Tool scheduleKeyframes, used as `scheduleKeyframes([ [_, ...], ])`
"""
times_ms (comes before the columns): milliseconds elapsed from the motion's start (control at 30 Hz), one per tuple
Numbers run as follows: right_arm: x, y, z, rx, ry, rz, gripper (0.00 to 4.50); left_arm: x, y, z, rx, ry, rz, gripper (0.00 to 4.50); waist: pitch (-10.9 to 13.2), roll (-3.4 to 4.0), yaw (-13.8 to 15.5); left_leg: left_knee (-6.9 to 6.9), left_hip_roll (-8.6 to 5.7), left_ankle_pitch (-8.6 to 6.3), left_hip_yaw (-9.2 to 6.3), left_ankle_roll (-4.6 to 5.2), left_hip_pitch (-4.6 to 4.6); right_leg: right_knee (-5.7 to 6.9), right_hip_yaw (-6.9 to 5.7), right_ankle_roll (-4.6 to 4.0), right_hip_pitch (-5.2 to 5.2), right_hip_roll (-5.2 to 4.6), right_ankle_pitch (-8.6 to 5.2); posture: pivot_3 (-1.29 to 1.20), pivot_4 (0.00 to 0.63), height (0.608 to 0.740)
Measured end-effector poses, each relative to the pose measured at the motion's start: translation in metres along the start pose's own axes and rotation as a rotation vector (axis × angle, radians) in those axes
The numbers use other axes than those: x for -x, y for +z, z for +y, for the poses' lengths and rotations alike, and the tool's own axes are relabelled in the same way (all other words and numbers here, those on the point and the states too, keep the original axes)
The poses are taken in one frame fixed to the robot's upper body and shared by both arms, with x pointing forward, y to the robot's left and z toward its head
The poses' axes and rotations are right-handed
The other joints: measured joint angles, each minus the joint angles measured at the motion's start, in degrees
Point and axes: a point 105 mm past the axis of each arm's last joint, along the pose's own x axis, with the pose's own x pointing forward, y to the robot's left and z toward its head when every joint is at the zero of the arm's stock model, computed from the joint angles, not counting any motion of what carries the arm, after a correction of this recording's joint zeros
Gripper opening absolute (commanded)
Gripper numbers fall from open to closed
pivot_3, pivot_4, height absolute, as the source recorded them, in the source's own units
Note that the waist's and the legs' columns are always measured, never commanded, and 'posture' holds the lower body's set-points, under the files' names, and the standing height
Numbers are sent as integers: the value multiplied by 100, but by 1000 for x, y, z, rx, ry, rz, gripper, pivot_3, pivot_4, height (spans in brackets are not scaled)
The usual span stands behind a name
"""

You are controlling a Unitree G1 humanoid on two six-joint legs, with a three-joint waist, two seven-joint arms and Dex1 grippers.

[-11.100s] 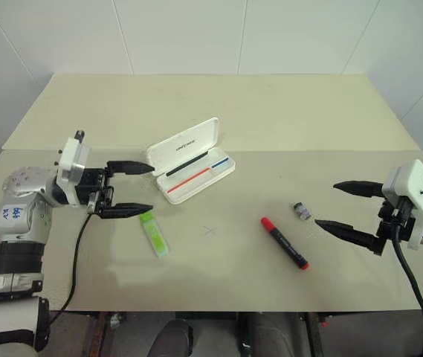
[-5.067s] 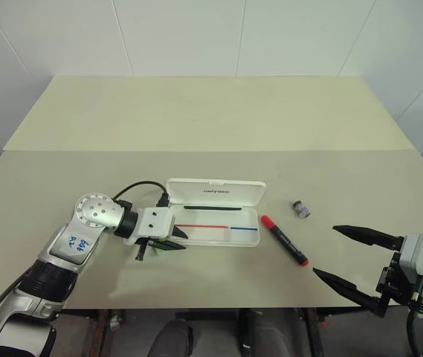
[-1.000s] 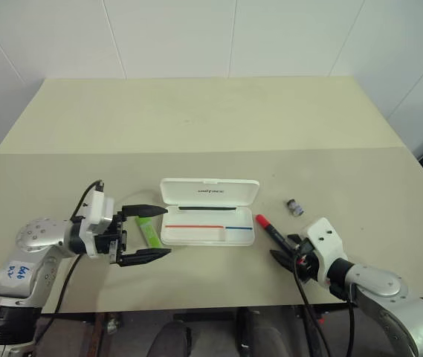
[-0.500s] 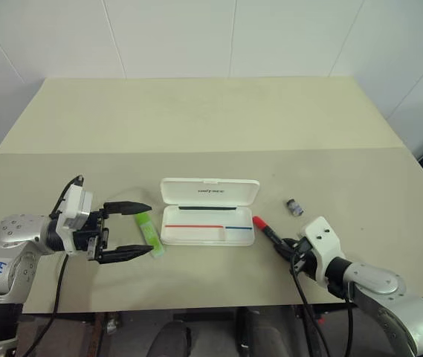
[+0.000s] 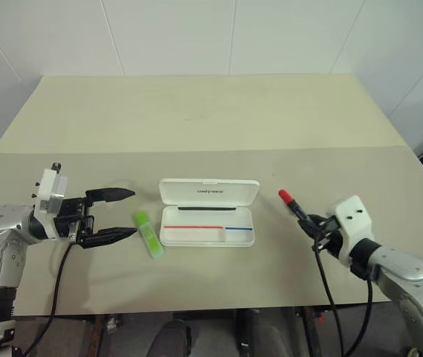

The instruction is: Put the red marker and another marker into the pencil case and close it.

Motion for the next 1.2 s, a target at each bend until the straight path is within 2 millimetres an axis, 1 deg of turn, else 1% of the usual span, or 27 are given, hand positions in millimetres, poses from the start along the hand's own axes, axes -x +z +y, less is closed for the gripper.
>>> scheduleKeyframes([
  [33, 2, 7, -1, 4, 2, -25, 604, 1, -1, 0, -1, -1, 2, 4500, 0, 0, 0, -4, 0, -1, 0, -1, -4, 3, 1, 38, -9, 0, 21, 0, 150, 740],
  [133, 8, 25, -1, 30, 9, -90, 604, 3, -4, 1, 4, -1, 6, 4500, 0, 0, -8, -16, 2, -1, 1, -1, -6, 1, 1, 38, -16, 2, 21, 0, 150, 740],
  [267, 17, 38, -2, 75, 34, -110, 604, 6, -9, -1, 15, -24, 15, 4500, 0, 0, -3, -21, 2, -1, 9, -1, -7, -6, 1, 38, -17, 1, 21, 0, 150, 740],
  [367, 23, 49, 1, 95, 82, -143, 604, 8, -12, 0, 21, -23, 23, 4500, 0, 0, -1, -22, 3, -1, 10, 0, -8, -9, 0, 38, -17, 1, 22, 0, 150, 740],
  [467, 36, 69, 14, 122, 186, -204, 604, 6, -8, 2, -3, -34, 20, 4500, 1, 1, 3, -24, 6, -1, 10, 0, -8, -9, -2, 38, -17, 2, 22, 0, 150, 740],
  [567, 43, 76, 28, 142, 286, -218, 604, 6, -7, 2, -11, -37, 23, 4500, 0, 0, 6, -27, 6, -1, 10, 0, -8, -11, 0, 39, -17, 2, 22, 0, 150, 740],
  [633, 47, 80, 34, 160, 328, -222, 604, 5, -8, 2, -9, -38, 21, 4500, 0, 0, 3, -26, 6, -1, 12, 0, -8, -14, 1, 40, -17, 1, 23, 0, 150, 740],
  [733, 51, 79, 45, 244, 426, -157, 604, 1, -10, 1, -2, -45, 2, 4500, 0, 0, 6, -23, 5, -2, 24, 1, -7, -14, 1, 42, -17, 1, 24, 0, 150, 740],
  [833, 48, 73, 59, 300, 526, -97, 604, -1, -10, 1, -2, -49, -4, 4500, -1, -6, -2, -21, 11, -2, 40, 0, -6, -12, -1, 39, -17, 4, 23, 0, 150, 740],
  [933, 42, 75, 70, 355, 601, -106, 604, -3, -9, 1, -11, -52, -3, 4500, 0, -6, -10, -21, 13, -2, 49, 0, -4, -12, 1, 38, -18, 4, 23, 0, 150, 740],
  [1000, 34, 80, 75, 400, 636, -120, 604, -7, -9, -1, -18, -59, -13, 4500, 0, -6, -28, -17, 13, -2, 60, 0, -2, -14, 7, 38, -18, 2, 25, 0, 150, 740],
  [1100, 22, 79, 79, 430, 671, -113, 604, -11, -8, -5, -29, -65, -25, 4500, 0, -6, -24, -16, 13, -2, 59, -1, -5, -16, 6, 38, -20, 2, 26, 0, 150, 740],
  [1200, 4, 80, 84, 457, 697, -135, 604, -12, -11, -9, -25, -55, -27, 4500, 0, -6, -50, -15, 15, -5, 61, -2, -5, -13, 7, 38, -24, 3, 27, 0, 150, 740],
])
